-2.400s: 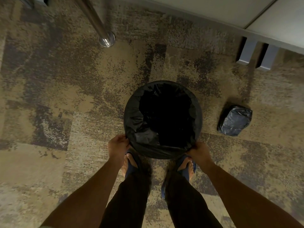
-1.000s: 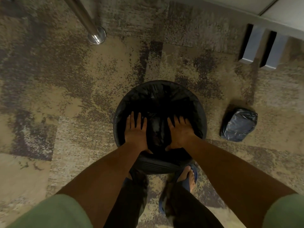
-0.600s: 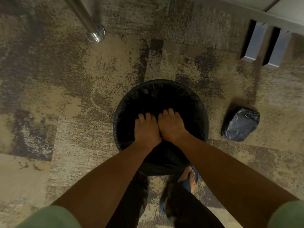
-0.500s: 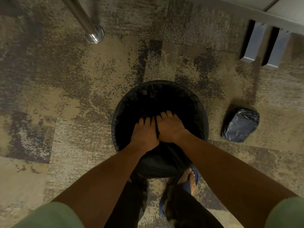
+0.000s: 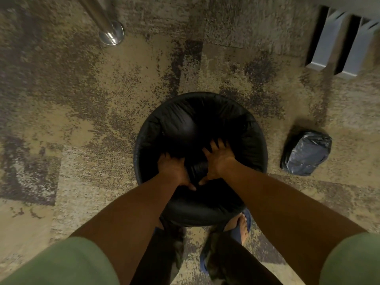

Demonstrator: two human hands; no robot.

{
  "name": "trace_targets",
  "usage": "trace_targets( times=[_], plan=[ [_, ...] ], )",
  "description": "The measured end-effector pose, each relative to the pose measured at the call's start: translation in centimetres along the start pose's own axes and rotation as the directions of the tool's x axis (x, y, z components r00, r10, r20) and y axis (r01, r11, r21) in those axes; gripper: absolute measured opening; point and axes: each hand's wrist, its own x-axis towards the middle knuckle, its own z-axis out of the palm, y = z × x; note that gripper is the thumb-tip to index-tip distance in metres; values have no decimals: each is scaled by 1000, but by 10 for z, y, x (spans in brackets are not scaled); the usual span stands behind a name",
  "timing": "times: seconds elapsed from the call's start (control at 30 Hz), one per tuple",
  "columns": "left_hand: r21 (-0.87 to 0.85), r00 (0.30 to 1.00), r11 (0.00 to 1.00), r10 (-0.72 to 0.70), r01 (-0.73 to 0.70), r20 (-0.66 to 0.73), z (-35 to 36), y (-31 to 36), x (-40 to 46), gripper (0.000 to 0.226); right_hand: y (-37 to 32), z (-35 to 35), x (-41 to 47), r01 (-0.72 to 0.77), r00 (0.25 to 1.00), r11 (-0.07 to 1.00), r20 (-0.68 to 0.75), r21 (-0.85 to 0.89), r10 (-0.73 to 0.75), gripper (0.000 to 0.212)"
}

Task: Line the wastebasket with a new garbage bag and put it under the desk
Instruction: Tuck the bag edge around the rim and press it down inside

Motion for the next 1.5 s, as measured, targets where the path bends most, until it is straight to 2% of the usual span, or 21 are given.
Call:
trace_targets(
  times=[0.1, 0.27, 0.33, 0.4, 0.47, 0.53, 0.63, 0.7, 0.77, 0.8, 0.83, 0.9, 1.0, 1.07, 1.27, 1.37, 1.5],
  plan=[
    [23, 1000, 1000, 10, -10, 12, -2, 0, 4, 138, -1, 0, 4, -18, 1000, 998, 19, -65, 19, 133],
    [-46, 991, 999, 19, -14, 130, -8, 0, 14, 135, -6, 2, 9, -11, 999, 989, 40, -149, 17, 127],
    [-114, 985, 993, 53, -34, 167, -11, -1, 14, 126, -5, 4, 7, 19, 999, 992, 38, -124, -14, 122],
    [-229, 985, 971, 98, -64, 141, -13, -2, 11, 112, -3, 5, 1, 42, 999, 996, 3, -74, -42, 119],
    [-336, 991, 936, 127, -107, 37, -17, -3, 1, 94, -2, 4, -8, 50, 998, 998, -40, -45, -52, 111],
    [-364, 986, 917, 140, -165, -92, -21, -5, -13, 74, -5, -2, -22, 51, 997, 999, -53, -4, -51, 98],
    [-330, 956, 927, 85, -179, -280, -21, -5, -42, 46, -10, -13, -43, 58, 982, 991, -188, 119, -35, 62],
    [-291, 881, 938, 32, -190, -473, -16, -5, -59, 30, -10, -17, -52, 109, 944, 977, -328, 180, -45, 39],
    [-141, 751, 960, 94, -242, -654, -9, -6, -63, 17, -7, -19, -54, 156, 916, 968, -396, 198, -66, 39],
    [-64, 703, 965, 140, -255, -697, -7, -7, -60, 24, -6, -21, -53, 164, 911, 968, -404, 190, -76, 45],
    [1, 689, 966, 186, -260, -700, -7, -8, -55, 35, -5, -22, -50, 162, 910, 970, -407, 183, -76, 52],
    [14, 746, 973, 187, -232, -639, -11, -8, -41, 52, -4, -21, -41, 145, 923, 969, -380, 198, -61, 70],
    [-53, 875, 984, 125, -169, -468, -22, -9, -22, 96, -1, -19, -24, 103, 968, 957, -249, 272, -33, 97],
    [-21, 909, 990, 119, -139, -400, -27, -12, -12, 114, 2, -18, -12, 74, 986, 953, -164, 295, -26, 109],
    [124, 962, 992, 56, -23, -266, -20, -12, -1, 140, 2, -11, 4, -9, 1000, 967, -20, 253, 14, 130],
    [139, 977, 990, 26, 4, -213, -16, -9, -2, 145, -1, -8, 7, -14, 1000, 976, -4, 215, 15, 133],
    [106, 975, 994, 27, -3, -222, -21, -5, -8, 142, 0, -9, 0, 3, 999, 982, -41, 191, 5, 128]
  ],
)
